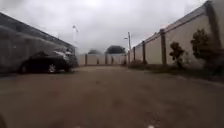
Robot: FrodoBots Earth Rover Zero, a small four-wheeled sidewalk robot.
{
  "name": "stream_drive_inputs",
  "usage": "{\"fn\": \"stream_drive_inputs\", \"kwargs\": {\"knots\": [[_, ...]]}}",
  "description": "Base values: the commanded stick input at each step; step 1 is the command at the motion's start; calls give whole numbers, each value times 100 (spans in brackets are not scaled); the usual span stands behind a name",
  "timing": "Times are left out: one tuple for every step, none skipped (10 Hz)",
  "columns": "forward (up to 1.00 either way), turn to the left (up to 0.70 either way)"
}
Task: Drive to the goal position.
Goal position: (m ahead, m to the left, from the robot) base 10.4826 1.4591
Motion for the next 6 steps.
{"fn": "stream_drive_inputs", "kwargs": {"knots": [[100,0],[100,0],[100,0],[100,0],[100,0],[100,0]]}}
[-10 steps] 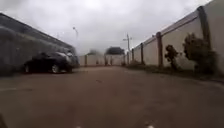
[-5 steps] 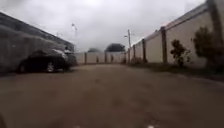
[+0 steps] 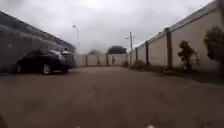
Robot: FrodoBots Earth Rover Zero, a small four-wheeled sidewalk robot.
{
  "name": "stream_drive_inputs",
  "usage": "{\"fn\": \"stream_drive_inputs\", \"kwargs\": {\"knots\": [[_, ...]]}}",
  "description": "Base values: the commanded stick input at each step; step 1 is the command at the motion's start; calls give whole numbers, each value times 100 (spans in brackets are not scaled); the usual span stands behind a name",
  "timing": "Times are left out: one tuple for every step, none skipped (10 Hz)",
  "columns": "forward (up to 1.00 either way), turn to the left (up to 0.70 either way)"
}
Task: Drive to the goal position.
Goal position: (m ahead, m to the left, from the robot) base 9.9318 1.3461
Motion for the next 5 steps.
{"fn": "stream_drive_inputs", "kwargs": {"knots": [[100,0],[100,0],[100,0],[100,0],[100,0]]}}
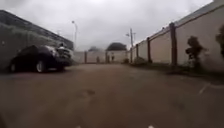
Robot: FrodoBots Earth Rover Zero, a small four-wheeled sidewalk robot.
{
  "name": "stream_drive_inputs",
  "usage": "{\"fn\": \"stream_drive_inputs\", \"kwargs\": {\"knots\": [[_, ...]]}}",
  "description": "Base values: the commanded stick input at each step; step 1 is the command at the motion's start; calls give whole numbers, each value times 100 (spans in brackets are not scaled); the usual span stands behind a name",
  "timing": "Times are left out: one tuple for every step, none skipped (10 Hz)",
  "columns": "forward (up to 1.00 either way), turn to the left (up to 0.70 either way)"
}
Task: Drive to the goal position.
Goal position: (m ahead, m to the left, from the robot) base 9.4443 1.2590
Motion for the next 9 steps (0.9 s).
{"fn": "stream_drive_inputs", "kwargs": {"knots": [[100,0],[100,0],[100,0],[100,0],[100,0],[100,0],[100,0],[100,0],[100,0]]}}
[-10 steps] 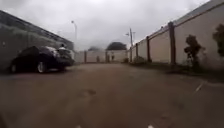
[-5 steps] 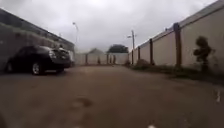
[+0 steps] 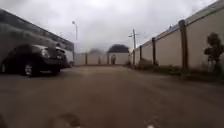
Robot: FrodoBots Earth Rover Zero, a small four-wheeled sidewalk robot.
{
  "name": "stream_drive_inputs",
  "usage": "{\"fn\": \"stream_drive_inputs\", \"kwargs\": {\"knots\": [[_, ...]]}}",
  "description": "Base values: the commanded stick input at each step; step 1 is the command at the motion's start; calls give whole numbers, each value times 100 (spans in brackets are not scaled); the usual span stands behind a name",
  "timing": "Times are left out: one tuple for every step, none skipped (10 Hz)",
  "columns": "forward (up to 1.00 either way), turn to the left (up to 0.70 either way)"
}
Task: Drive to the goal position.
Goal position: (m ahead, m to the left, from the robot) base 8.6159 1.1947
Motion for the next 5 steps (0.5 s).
{"fn": "stream_drive_inputs", "kwargs": {"knots": [[100,0],[100,0],[100,0],[100,0],[100,0]]}}
